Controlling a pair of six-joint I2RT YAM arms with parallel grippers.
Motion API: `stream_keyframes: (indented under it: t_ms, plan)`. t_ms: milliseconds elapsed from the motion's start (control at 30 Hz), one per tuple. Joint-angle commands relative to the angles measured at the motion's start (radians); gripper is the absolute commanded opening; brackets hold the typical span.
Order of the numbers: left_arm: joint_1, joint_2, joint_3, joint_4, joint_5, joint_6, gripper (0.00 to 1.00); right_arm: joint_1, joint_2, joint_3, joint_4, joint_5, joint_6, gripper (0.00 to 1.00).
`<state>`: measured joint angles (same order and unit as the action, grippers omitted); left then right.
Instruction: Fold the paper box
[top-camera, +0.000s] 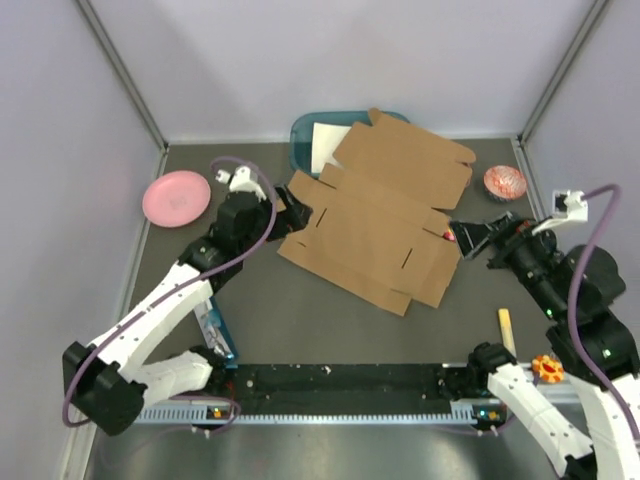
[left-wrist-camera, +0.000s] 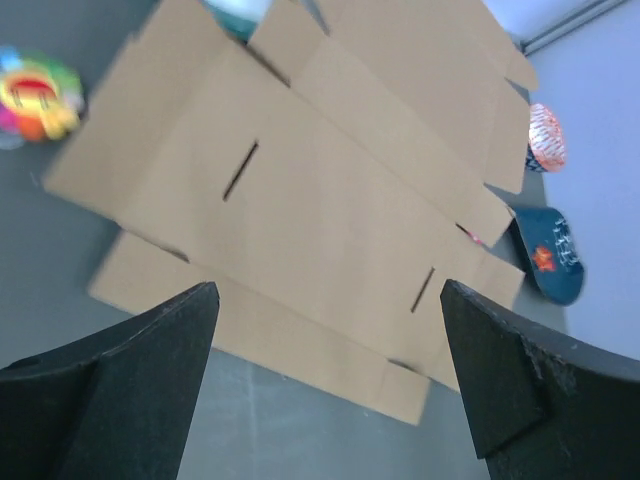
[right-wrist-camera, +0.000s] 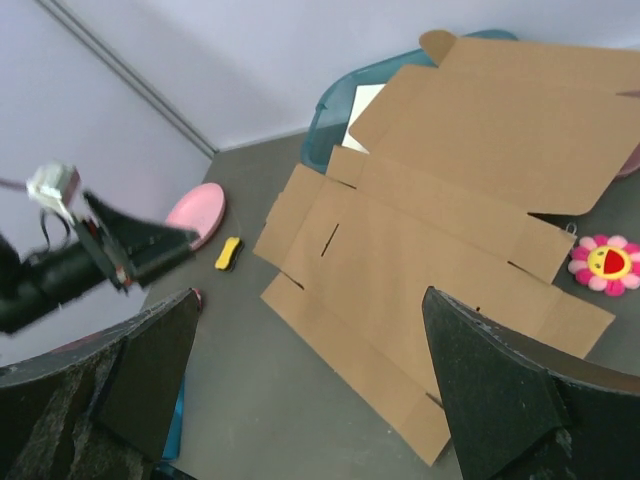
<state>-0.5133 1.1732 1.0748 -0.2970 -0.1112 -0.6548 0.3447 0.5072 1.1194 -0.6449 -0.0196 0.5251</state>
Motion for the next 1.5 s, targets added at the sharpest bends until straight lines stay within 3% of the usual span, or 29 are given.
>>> stream_keyframes:
  t_ms: [0, 33, 133, 200, 333, 567, 733, 867, 933, 1000, 1033, 1067, 1133, 1267, 1300, 1367, 1433, 1467]
  plan:
    - [-0.031, -0.147, -0.336, 0.284, -0.087, -0.435, 0.99, 0.002, 0.024, -0.038, 0.094, -0.017, 0.041, 0.94]
    - [-0.036, -0.173, -0.463, 0.339, -0.094, -0.487, 0.99, 0.004, 0.022, -0.059, 0.102, -0.020, 0.045, 0.94]
    - [-0.083, -0.222, -0.657, 0.488, -0.231, -0.687, 0.98, 0.004, 0.019, -0.105, 0.132, -0.028, 0.065, 0.94]
    - [-0.119, -0.198, -0.720, 0.541, -0.341, -0.752, 0.98, 0.004, 0.019, -0.131, 0.149, -0.043, 0.079, 0.93]
    - [-0.137, -0.092, -0.737, 0.625, -0.476, -0.773, 0.99, 0.004, 0.019, -0.158, 0.162, -0.054, 0.090, 0.93]
    - [-0.140, 0.184, -0.748, 0.878, -0.412, -0.830, 0.98, 0.004, 0.019, -0.174, 0.163, -0.040, 0.079, 0.93]
    - [-0.139, 0.321, -0.739, 0.953, -0.430, -0.852, 0.99, 0.004, 0.024, -0.194, 0.163, -0.036, 0.067, 0.93]
    - [-0.131, 0.414, -0.733, 1.065, -0.446, -0.826, 0.93, 0.004, 0.033, -0.208, 0.163, -0.028, 0.055, 0.93]
    - [-0.117, 0.485, -0.722, 1.157, -0.415, -0.809, 0.86, 0.004, 0.039, -0.217, 0.163, -0.023, 0.053, 0.93]
    - [-0.108, 0.538, -0.730, 1.243, -0.357, -0.796, 0.70, 0.004, 0.048, -0.224, 0.163, -0.019, 0.049, 0.93]
    - [-0.100, 0.596, -0.734, 1.365, -0.340, -0.790, 0.65, 0.004, 0.048, -0.227, 0.163, -0.017, 0.047, 0.93]
    - [-0.091, 0.656, -0.760, 1.501, -0.285, -0.775, 0.51, 0.004, 0.051, -0.230, 0.163, -0.008, 0.046, 0.93]
    - [-0.073, 0.745, -0.777, 1.695, -0.245, -0.775, 0.43, 0.004, 0.059, -0.230, 0.165, -0.005, 0.041, 0.93]
    - [0.002, 0.845, -0.819, 1.933, -0.109, -0.784, 0.10, 0.002, 0.071, -0.227, 0.166, 0.003, 0.038, 0.93]
    - [0.016, 0.844, -0.825, 1.961, -0.047, -0.787, 0.06, 0.004, 0.073, -0.228, 0.166, 0.003, 0.036, 0.93]
    - [0.048, 0.803, -0.831, 1.930, 0.025, -0.775, 0.00, 0.004, 0.080, -0.225, 0.172, 0.001, 0.038, 0.93]
    - [0.088, 0.665, -0.816, 1.803, 0.163, -0.702, 0.00, 0.002, 0.080, -0.222, 0.182, 0.000, 0.042, 0.93]
    - [0.099, 0.599, -0.762, 1.548, 0.204, -0.654, 0.00, 0.004, 0.080, -0.218, 0.186, -0.005, 0.041, 0.93]
